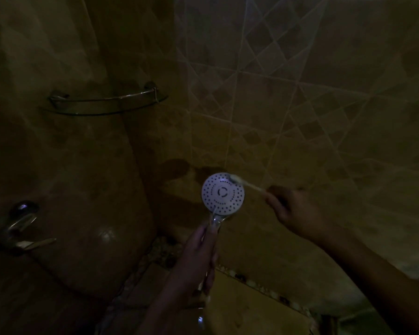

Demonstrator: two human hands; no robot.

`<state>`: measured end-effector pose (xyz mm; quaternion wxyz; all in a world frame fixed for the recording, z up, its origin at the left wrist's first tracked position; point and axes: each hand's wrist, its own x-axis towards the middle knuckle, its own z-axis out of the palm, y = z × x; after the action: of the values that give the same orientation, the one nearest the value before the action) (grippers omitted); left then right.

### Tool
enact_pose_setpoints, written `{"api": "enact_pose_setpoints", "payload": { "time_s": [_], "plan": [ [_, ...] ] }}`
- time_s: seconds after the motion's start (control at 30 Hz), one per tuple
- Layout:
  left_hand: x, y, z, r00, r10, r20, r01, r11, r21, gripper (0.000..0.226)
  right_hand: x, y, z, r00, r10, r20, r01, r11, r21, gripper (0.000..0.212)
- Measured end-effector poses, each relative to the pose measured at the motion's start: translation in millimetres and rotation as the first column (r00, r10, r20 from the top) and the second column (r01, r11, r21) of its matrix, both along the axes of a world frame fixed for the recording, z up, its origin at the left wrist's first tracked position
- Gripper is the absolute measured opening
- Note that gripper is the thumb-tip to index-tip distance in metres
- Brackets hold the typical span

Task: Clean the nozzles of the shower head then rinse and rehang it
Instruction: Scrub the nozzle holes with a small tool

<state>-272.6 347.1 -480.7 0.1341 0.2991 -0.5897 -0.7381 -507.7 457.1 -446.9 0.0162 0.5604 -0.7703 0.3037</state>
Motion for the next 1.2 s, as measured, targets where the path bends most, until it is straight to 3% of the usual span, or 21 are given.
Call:
{"api": "enact_pose_setpoints", "payload": {
  "time_s": [0.07, 0.17, 0.2, 0.33, 0.37, 0.5, 0.53, 0.67, 0.73, 0.8, 0.83, 0.97, 1.0, 1.13, 1.2],
  "plan": [
    [1.4, -0.9, -0.6, 1.000, -0.004, 0.001, 0.004, 1.000, 0.018, 0.033, -0.8, -3.0, 2.8, 1.000, -0.014, 0.010, 0.015, 1.000, -0.027, 0.037],
    [3.3, 0.7, -0.1, 1.000, -0.014, 0.002, 0.014, 1.000, 0.016, 0.032, 8.7, -0.9, 5.3, 0.954, 0.292, 0.071, -0.299, 0.947, 0.121, 0.030],
    [3.5, 0.9, 0.3, 1.000, -0.015, 0.001, 0.015, 1.000, 0.012, 0.033, 10.0, -1.0, 4.5, 0.948, 0.312, 0.064, -0.318, 0.937, 0.142, 0.030],
    [1.7, -1.8, -0.1, 1.000, -0.005, -0.001, 0.005, 1.000, 0.024, 0.033, 4.2, -11.3, 6.2, 0.999, 0.000, -0.043, 0.000, 1.000, -0.001, 0.035],
    [2.0, -2.5, -0.3, 1.000, -0.004, -0.004, 0.004, 1.000, 0.026, 0.032, 4.4, -12.2, 7.7, 0.999, 0.002, -0.034, -0.003, 1.000, -0.022, 0.034],
    [4.3, -4.0, 0.0, 0.999, -0.020, -0.031, 0.020, 1.000, 0.015, 0.029, 9.4, -6.8, 7.1, 0.939, 0.331, 0.092, -0.341, 0.931, 0.132, 0.038],
    [4.4, -4.8, 0.3, 0.999, -0.020, -0.033, 0.021, 1.000, 0.015, 0.029, 7.8, -6.6, 5.9, 0.943, 0.328, 0.065, -0.334, 0.932, 0.140, 0.036],
    [4.2, -7.7, 0.2, 1.000, -0.005, -0.017, 0.005, 1.000, -0.010, 0.032, 0.5, -15.6, 11.4, 0.999, 0.034, -0.017, -0.034, 0.999, -0.025, 0.022],
    [3.9, -8.4, -0.6, 1.000, -0.006, -0.026, 0.005, 1.000, -0.026, 0.030, 1.8, -16.0, 17.9, 0.987, 0.158, -0.040, -0.158, 0.987, 0.009, 0.022],
    [3.9, -8.7, -1.0, 0.999, -0.011, -0.035, 0.010, 1.000, -0.030, 0.027, 6.8, -14.4, 19.9, 0.936, 0.352, -0.003, -0.348, 0.926, 0.147, 0.032],
    [3.9, -9.0, -0.9, 0.999, -0.015, -0.037, 0.014, 1.000, -0.026, 0.027, 6.8, -14.1, 19.2, 0.928, 0.372, -0.001, -0.365, 0.911, 0.191, 0.038],
    [3.6, -9.1, -0.8, 1.000, -0.009, -0.021, 0.008, 1.000, -0.012, 0.028, -1.5, -20.3, 25.1, 0.999, 0.050, 0.015, -0.051, 0.998, 0.044, 0.040],
    [3.6, -8.9, -0.9, 1.000, -0.004, -0.020, 0.004, 1.000, -0.014, 0.026, -1.6, -21.1, 26.0, 0.999, 0.037, 0.013, -0.037, 0.999, 0.016, 0.040],
    [3.1, -9.4, -0.8, 1.000, -0.008, -0.016, 0.007, 0.999, -0.037, 0.024, 6.4, -17.4, 25.9, 0.934, 0.352, 0.065, -0.357, 0.904, 0.234, 0.044],
    [3.7, -10.3, 0.0, 1.000, -0.011, -0.016, 0.011, 0.999, -0.043, 0.025, 2.9, -18.8, 25.2, 0.955, 0.289, 0.062, -0.295, 0.925, 0.239, 0.043]
  ]
}}
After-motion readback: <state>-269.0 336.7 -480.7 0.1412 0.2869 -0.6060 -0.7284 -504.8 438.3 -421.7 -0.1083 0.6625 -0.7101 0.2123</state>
